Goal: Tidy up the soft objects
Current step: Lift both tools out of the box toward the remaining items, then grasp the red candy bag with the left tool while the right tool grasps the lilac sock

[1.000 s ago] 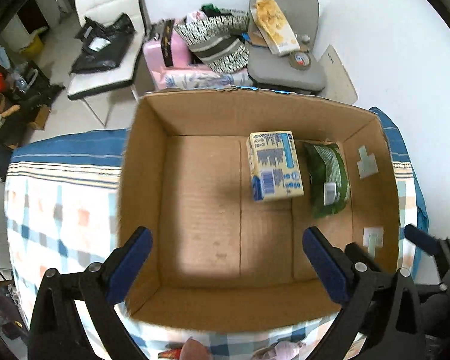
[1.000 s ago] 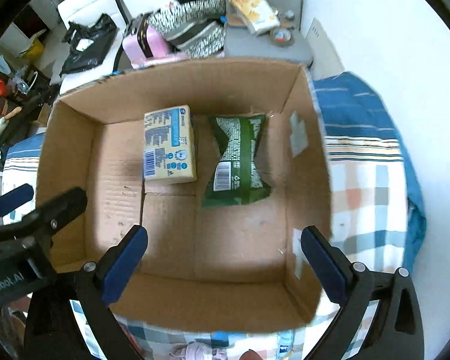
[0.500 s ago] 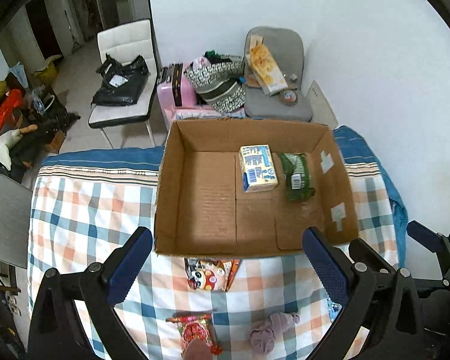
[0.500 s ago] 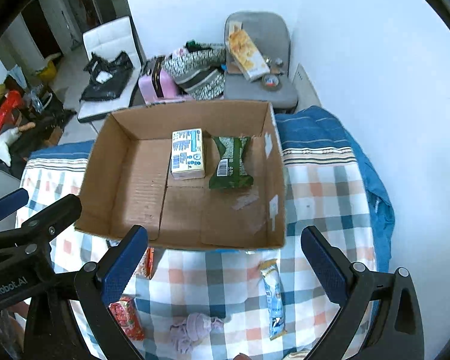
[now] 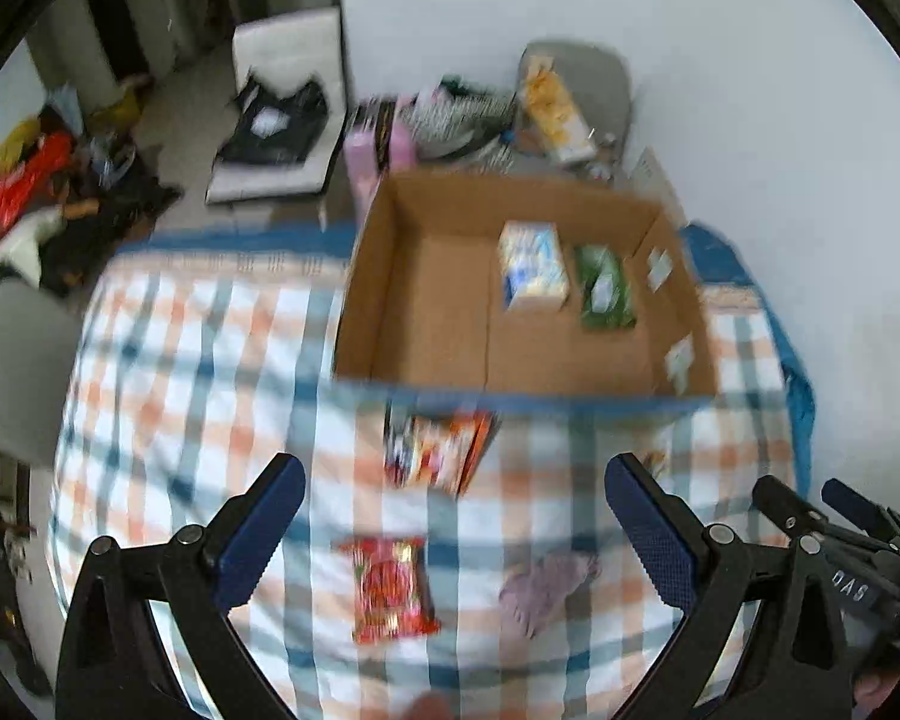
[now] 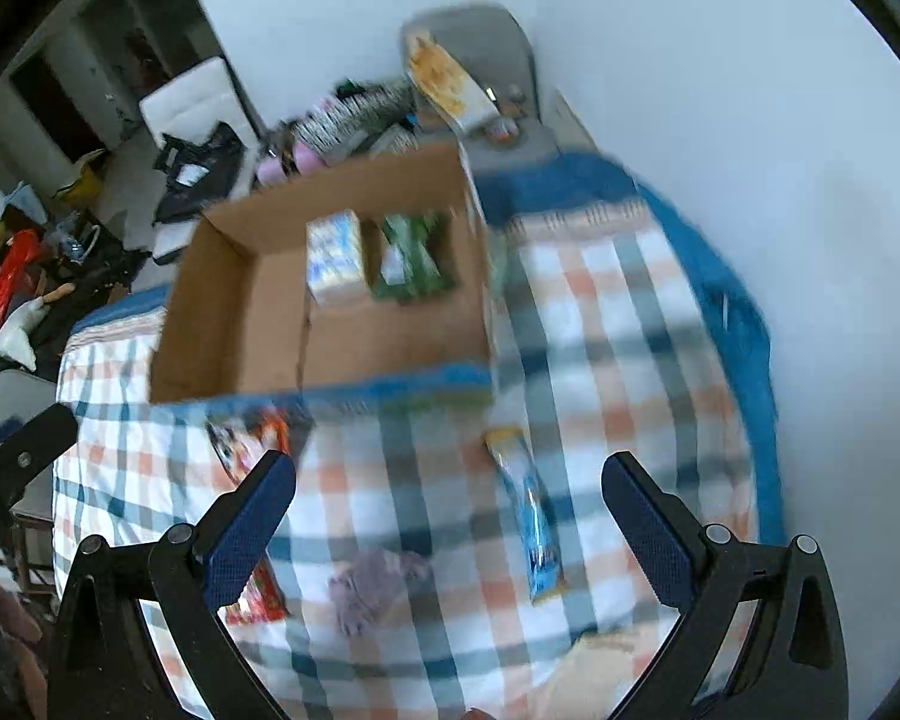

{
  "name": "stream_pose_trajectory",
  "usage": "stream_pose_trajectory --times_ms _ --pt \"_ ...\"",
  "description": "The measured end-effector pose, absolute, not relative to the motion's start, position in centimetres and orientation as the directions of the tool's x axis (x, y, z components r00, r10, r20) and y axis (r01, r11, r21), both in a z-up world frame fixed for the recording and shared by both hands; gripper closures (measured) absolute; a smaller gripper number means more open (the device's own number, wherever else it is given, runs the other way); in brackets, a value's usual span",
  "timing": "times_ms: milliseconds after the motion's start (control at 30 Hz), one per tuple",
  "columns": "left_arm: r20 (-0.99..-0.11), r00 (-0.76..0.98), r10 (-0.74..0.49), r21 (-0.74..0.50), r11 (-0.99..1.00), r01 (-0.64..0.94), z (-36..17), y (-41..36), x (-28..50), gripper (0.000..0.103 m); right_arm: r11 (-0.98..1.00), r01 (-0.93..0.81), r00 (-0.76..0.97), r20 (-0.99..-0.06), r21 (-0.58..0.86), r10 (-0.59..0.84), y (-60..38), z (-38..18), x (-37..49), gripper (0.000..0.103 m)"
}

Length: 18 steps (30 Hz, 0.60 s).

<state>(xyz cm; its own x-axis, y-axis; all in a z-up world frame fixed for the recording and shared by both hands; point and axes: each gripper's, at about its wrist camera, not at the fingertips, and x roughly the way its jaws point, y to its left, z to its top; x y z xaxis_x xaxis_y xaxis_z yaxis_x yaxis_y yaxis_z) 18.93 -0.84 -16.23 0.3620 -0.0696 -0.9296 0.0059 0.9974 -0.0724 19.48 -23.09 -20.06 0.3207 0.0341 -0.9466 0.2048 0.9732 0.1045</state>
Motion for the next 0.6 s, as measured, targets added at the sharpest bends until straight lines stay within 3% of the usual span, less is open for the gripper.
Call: stream_pose_trajectory --times_ms 233,600 --pt "-0.989 0.138 -0.045 -0.053 0.997 -0.055 -25.6 2.0 16.2 0.000 0.944 0.260 0.094 -0.978 0.205 0.187 -21.9 -30.3 17.1 0.000" --pt "-0.997 -0.065 -0.033 -0.024 0.992 -0.127 -34.5 5.2 14.4 0.000 0.865 0.381 -0.126 -0.909 0.326 0.398 -16.5 -42.0 16.8 0.002"
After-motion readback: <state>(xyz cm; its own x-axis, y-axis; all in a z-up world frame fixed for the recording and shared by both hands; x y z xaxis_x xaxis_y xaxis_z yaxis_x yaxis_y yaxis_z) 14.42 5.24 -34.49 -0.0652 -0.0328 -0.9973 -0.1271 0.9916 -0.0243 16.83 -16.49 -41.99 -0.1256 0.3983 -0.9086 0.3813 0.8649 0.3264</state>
